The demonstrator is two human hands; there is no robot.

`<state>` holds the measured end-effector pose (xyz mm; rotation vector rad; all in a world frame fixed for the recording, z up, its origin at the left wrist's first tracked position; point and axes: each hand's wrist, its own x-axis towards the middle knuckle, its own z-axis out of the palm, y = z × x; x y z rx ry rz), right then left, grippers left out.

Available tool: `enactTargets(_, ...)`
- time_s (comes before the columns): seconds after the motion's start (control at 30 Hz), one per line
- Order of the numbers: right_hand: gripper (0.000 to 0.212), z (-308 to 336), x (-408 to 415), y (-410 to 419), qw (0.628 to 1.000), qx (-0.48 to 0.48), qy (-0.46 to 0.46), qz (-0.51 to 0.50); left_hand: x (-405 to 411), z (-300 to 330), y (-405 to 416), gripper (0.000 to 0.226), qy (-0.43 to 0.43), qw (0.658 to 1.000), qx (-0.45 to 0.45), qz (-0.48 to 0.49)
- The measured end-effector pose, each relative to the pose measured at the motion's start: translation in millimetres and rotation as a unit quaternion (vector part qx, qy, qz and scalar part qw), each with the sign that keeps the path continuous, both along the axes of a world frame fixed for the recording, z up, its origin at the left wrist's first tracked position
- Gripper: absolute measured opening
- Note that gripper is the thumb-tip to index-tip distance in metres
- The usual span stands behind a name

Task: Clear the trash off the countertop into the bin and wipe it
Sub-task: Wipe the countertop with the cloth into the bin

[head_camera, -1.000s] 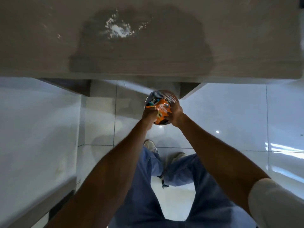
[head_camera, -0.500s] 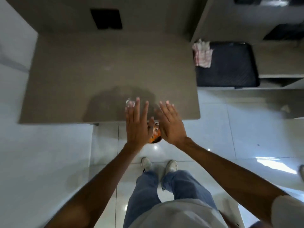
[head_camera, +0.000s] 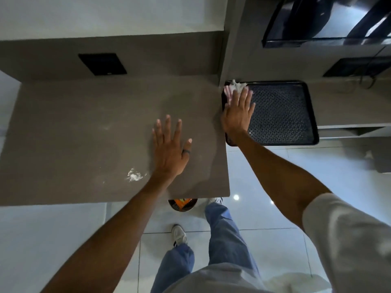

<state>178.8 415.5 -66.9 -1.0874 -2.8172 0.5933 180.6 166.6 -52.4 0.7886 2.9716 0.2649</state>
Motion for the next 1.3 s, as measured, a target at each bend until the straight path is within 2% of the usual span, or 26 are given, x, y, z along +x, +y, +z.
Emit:
enactTargets(0.3, 0.068, -53, -49, 60, 0.995, -0.037, -0.086, 0.031, -27, -27, 25, 0.069, 0.034, 0.999, 0.000, 0.004)
enactTargets(0.4, 0.067, -51, -46, 59, 0.998, -0.025, -0.062, 0.001, -23, -22, 21, 0.066, 0.033, 0.999, 0.001, 0.000)
enactTargets(0.47, 0.063, -38, -36, 50, 0.999, -0.021, -0.014, -0.024, -19, -16, 14, 0.065, 0.035, 0.999, 0.004, 0.003)
enactTargets(0.53, 0.063, -19, -18, 25, 0.998, 0.003, 0.061, -0.017, -13, -7, 4, 0.065, 0.033, 0.999, 0.015, 0.022)
enactTargets(0.63, 0.061, 9, 22, -37, 0.988, 0.044, 0.135, 0.058, 3, 4, -17, 0.064, 0.036, 0.998, 0.038, 0.025)
enactTargets(0.7, 0.059, 16, 59, -86, 0.986, 0.068, 0.104, 0.114, 20, 7, -37, 0.064, 0.044, 0.998, 0.033, 0.016)
enactTargets(0.77, 0.060, 9, 89, -127, 0.986, 0.053, -0.001, 0.157, 38, 4, -58, 0.064, 0.034, 0.999, 0.030, 0.012)
enactTargets(0.83, 0.066, -2, 104, -153, 0.980, 0.058, -0.092, 0.167, 57, 0, -80, 0.063, 0.021, 0.999, 0.038, 0.007)
enactTargets(0.87, 0.070, -5, 106, -160, 0.981, 0.056, -0.105, 0.153, 66, -3, -92, 0.063, 0.014, 0.999, 0.041, 0.004)
enactTargets(0.93, 0.072, -1, 104, -171, 0.987, 0.055, -0.095, 0.116, 83, -10, -114, 0.063, 0.013, 0.999, 0.039, -0.001)
enactTargets(1.0, 0.070, 5, 110, -187, 0.989, 0.088, -0.038, 0.115, 101, -19, -134, 0.062, 0.016, 0.999, 0.038, 0.002)
enactTargets(1.07, 0.067, 2, 127, -212, 0.978, 0.113, 0.034, 0.170, 122, -33, -152, 0.063, 0.013, 0.999, 0.043, 0.000)
enactTargets(1.13, 0.066, -16, 165, -251, 0.956, 0.122, 0.061, 0.259, 152, -53, -175, 0.064, 0.002, 0.999, 0.048, -0.011)
enactTargets(1.23, 0.060, -64, 225, -301, 0.934, 0.074, 0.007, 0.351, 191, -96, -209, 0.063, -0.034, 0.999, 0.029, -0.023)
enactTargets(1.3, 0.059, -83, 257, -314, 0.938, 0.042, -0.059, 0.338, 209, -109, -221, 0.064, -0.061, 0.998, -0.001, -0.033)
